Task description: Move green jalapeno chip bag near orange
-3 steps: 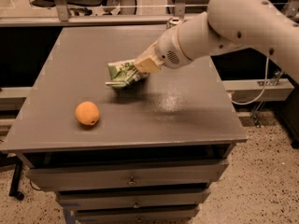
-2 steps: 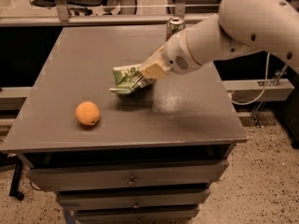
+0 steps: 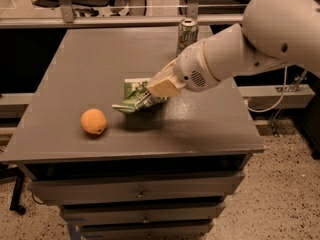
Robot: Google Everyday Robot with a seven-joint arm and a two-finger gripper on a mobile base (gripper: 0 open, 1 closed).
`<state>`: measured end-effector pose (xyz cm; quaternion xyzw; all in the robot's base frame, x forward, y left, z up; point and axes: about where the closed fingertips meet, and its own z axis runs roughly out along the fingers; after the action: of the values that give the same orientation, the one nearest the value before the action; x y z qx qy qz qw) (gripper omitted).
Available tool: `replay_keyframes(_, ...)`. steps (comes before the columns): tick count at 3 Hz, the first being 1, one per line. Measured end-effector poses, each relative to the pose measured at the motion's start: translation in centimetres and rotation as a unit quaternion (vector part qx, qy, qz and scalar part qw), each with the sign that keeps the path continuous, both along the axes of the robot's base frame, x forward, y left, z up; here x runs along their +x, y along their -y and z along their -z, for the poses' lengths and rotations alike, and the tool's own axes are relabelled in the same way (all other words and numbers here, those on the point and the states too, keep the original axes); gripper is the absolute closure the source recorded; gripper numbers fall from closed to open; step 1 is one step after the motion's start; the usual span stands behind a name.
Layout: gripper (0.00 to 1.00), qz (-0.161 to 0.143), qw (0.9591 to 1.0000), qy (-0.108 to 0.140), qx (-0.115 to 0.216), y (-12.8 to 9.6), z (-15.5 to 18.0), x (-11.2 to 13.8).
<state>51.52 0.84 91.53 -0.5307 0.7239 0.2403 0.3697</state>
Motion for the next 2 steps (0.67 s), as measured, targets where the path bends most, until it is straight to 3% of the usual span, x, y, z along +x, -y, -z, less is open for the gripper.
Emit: replay_keyframes(2,1.00,-0.013,0.9990,-0.019,0.037,-2.2,-0.4,-3.6)
